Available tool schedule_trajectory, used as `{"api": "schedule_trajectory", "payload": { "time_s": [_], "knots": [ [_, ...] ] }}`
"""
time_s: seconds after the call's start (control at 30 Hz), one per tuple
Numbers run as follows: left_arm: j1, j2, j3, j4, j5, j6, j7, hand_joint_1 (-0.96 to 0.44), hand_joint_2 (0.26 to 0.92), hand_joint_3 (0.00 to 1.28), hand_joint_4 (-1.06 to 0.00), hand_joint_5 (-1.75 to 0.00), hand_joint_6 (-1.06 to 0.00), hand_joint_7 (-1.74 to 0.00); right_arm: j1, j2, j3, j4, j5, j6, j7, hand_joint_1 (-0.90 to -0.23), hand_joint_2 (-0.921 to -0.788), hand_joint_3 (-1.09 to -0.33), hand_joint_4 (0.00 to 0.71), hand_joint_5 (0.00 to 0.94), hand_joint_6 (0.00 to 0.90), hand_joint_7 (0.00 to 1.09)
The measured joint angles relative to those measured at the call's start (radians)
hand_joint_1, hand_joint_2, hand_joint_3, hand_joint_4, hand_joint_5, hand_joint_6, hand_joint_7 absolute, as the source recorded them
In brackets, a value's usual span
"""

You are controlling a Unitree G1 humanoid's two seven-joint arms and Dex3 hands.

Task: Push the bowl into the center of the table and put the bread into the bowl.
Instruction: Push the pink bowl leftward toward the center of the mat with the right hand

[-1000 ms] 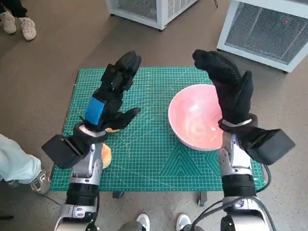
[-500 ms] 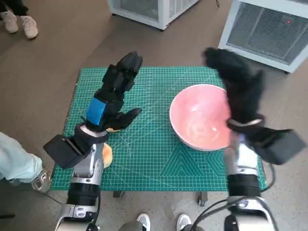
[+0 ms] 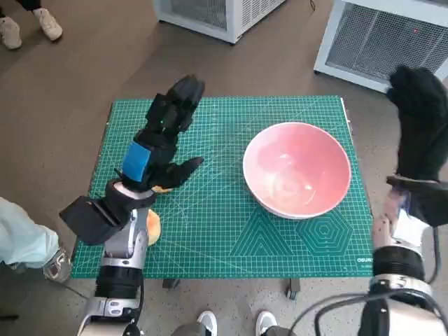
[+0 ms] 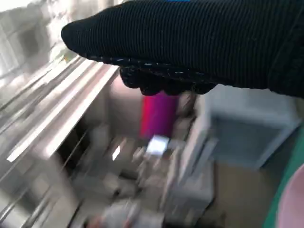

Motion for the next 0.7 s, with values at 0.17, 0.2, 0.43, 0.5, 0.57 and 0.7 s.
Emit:
{"api": "schedule_trajectory", "payload": {
  "time_s": [0.17,0.2,0.43,0.5,0.57,0.7],
  "knots": [
    [0.000,0.000,0.001,0.006,0.000,-0.008,0.003,-0.69,0.921,0.28,-0.14,0.00,0.00,-0.44,-0.001,-0.005,-0.002,0.074,-0.024,0.037,-0.051,-0.654,-0.921,-0.838,0.185,0.001,0.102,0.31],
    [0.000,0.000,0.001,0.009,0.000,-0.010,0.004,-0.69,0.921,0.28,-0.14,0.00,0.00,-0.44,-0.001,-0.004,-0.003,0.085,-0.026,0.045,-0.058,-0.655,-0.921,-0.838,0.185,0.002,0.102,0.31],
    [0.000,0.001,0.004,0.028,0.000,-0.019,0.009,-0.70,0.921,0.28,-0.14,0.00,0.00,-0.44,0.000,0.005,-0.013,0.138,-0.027,0.119,-0.078,-0.612,-0.921,-0.846,0.199,0.008,0.145,0.33],
    [0.000,0.002,0.005,0.029,0.000,-0.020,0.010,-0.70,0.921,0.28,-0.14,0.00,0.00,-0.44,0.000,0.014,-0.014,0.146,-0.028,0.141,-0.082,-0.603,-0.921,-0.848,0.203,0.009,0.153,0.33],
    [0.000,0.002,0.006,0.029,0.000,-0.022,0.011,-0.70,0.921,0.28,-0.14,0.00,0.00,-0.44,0.000,0.026,-0.013,0.153,-0.031,0.162,-0.086,-0.589,-0.921,-0.857,0.196,0.006,0.151,0.32],
    [0.000,0.002,0.008,0.029,0.000,-0.026,0.011,-0.71,0.921,0.28,-0.14,0.00,0.00,-0.44,0.000,0.052,-0.005,0.163,-0.045,0.193,-0.087,-0.565,-0.921,-0.876,0.177,0.001,0.141,0.30]
  ]
}}
